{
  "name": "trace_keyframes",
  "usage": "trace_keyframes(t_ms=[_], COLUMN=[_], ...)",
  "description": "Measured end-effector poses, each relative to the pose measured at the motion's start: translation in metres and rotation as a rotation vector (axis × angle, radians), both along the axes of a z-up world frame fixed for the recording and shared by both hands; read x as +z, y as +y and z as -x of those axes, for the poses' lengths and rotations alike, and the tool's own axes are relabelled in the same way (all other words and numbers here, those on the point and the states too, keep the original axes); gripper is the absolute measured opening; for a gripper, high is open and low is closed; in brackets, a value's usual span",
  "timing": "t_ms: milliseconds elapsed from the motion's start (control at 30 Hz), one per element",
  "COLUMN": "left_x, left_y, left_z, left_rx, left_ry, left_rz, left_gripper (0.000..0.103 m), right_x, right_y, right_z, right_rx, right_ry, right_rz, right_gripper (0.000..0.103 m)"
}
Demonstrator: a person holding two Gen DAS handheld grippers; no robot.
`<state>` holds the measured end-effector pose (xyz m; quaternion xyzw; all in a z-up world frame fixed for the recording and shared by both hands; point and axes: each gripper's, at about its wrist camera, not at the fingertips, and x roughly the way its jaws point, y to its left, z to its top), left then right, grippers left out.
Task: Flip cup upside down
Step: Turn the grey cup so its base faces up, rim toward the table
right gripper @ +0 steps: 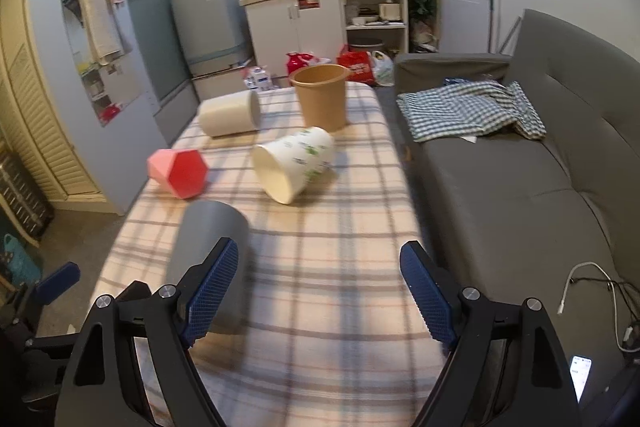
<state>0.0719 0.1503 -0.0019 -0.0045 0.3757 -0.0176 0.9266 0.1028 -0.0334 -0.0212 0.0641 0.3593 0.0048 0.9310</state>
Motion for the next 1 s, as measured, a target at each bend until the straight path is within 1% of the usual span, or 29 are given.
trace_keyframes(t_ms=[133, 267, 400, 467, 633, 767, 833, 867, 900, 933, 967, 1000], left_x=[-0.013, -0.023, -0.031, -0.034, -0.041, -0.05, -0.053, -0.054, -0.054, -0.055, -0.055, -0.054], left_y=[-0.016, -0.022, -0.025, -0.024, -0.026, -0.027, -0.03, -0.032, -0.034, -0.038, -0.042, -0.044], left_z=[-0.007, -0.016, -0.023, -0.026, -0.03, -0.035, -0.038, -0.038, -0.039, -0.039, -0.039, -0.039], left_rx=[-0.022, -0.027, -0.038, -0.052, -0.089, -0.118, -0.136, -0.145, -0.156, -0.177, -0.193, -0.203], left_ry=[0.036, 0.062, 0.077, 0.083, 0.112, 0.166, 0.179, 0.179, 0.179, 0.179, 0.18, 0.181], left_rz=[-0.012, 0.014, 0.01, 0.037, 0.063, 0.097, 0.105, 0.103, 0.104, 0.104, 0.099, 0.09], left_gripper=[0.103, 0.103, 0.103, 0.103, 0.101, 0.101, 0.1, 0.098, 0.09, 0.086, 0.075, 0.073], right_x=[-0.01, -0.022, -0.034, -0.039, -0.048, -0.05, -0.05, -0.05, -0.05, -0.05, -0.049, -0.049], right_y=[-0.015, -0.023, -0.029, -0.028, -0.025, -0.023, -0.023, -0.024, -0.025, -0.026, -0.028, -0.03], right_z=[-0.003, -0.005, -0.012, -0.017, -0.023, -0.024, -0.024, -0.023, -0.022, -0.021, -0.02, -0.02], right_rx=[-0.025, -0.041, -0.05, -0.049, -0.042, -0.041, -0.047, -0.05, -0.055, -0.061, -0.071, -0.078], right_ry=[0.018, 0.035, 0.062, 0.078, 0.099, 0.101, 0.1, 0.099, 0.099, 0.098, 0.096, 0.096], right_rz=[-0.016, -0.03, -0.041, -0.045, -0.049, -0.042, -0.036, -0.035, -0.035, -0.034, -0.033, -0.035], right_gripper=[0.083, 0.083, 0.083, 0.083, 0.083, 0.083, 0.083, 0.083, 0.083, 0.083, 0.083, 0.083])
